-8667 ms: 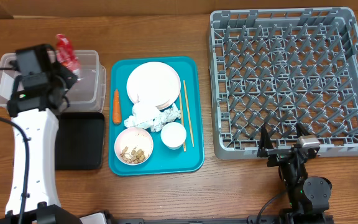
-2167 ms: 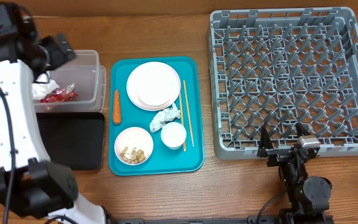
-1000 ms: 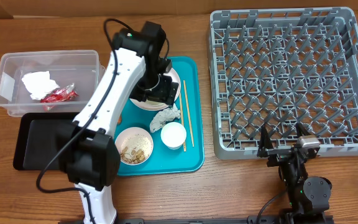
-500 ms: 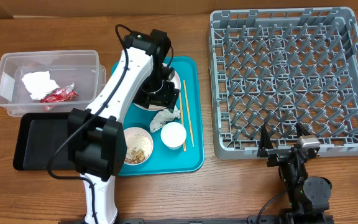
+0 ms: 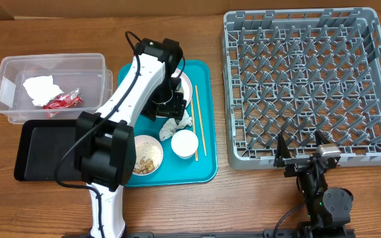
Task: Sort waste into correct bins and load items into the dishwasher
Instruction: 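Reach the left gripper to the crumpled foil and grasp it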
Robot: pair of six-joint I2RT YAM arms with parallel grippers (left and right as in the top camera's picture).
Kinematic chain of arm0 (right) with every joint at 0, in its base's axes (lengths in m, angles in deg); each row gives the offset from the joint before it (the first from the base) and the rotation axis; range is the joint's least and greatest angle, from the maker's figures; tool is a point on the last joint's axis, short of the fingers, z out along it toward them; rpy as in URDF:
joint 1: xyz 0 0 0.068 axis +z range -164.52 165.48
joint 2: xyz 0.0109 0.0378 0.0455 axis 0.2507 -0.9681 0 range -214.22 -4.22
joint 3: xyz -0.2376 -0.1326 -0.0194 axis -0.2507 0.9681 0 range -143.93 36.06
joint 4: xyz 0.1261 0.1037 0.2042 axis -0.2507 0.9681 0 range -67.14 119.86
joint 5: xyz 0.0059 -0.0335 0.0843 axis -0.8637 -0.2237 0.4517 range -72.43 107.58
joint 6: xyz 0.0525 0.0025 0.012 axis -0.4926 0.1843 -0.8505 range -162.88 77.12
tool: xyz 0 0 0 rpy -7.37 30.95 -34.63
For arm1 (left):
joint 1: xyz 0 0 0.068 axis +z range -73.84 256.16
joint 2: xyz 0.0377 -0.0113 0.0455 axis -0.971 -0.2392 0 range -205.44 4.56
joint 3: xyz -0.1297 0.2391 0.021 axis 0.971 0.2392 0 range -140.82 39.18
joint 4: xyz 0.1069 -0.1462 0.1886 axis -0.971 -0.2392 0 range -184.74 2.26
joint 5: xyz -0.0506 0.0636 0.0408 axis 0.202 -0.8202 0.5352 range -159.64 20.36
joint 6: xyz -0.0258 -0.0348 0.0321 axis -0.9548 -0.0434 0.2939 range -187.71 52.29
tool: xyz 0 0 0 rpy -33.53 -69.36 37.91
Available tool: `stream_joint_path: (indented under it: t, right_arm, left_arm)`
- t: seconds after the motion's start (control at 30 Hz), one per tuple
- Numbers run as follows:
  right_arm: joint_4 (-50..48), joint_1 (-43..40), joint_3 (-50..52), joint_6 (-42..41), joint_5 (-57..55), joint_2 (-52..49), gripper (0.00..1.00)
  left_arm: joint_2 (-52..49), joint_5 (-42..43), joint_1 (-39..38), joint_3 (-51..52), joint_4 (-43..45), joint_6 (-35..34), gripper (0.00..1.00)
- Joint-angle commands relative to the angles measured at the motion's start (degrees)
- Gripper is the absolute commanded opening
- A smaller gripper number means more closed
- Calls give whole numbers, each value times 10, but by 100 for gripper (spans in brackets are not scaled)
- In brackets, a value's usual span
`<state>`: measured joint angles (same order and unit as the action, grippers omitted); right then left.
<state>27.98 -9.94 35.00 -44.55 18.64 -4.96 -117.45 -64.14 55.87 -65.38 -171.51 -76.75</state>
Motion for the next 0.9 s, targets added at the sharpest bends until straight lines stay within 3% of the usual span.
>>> stream_joint_path:
  t: [0.0, 0.4, 0.67, 0.87]
  right_arm:
    - [-3, -1, 6, 2, -1, 6, 100]
    - [-3, -1, 6, 2, -1, 6, 100]
    - [-3, -1, 6, 2, -1, 6, 100]
    - [-3, -1, 6, 2, -1, 6, 100]
  left_arm:
    - [-5, -14, -9, 23, 14, -15, 73]
    - [-5, -21, -42, 84, 103, -17, 70]
    - [-5, -28, -42, 96, 118, -17, 62]
    - [-5, -32, -41, 96, 122, -17, 63]
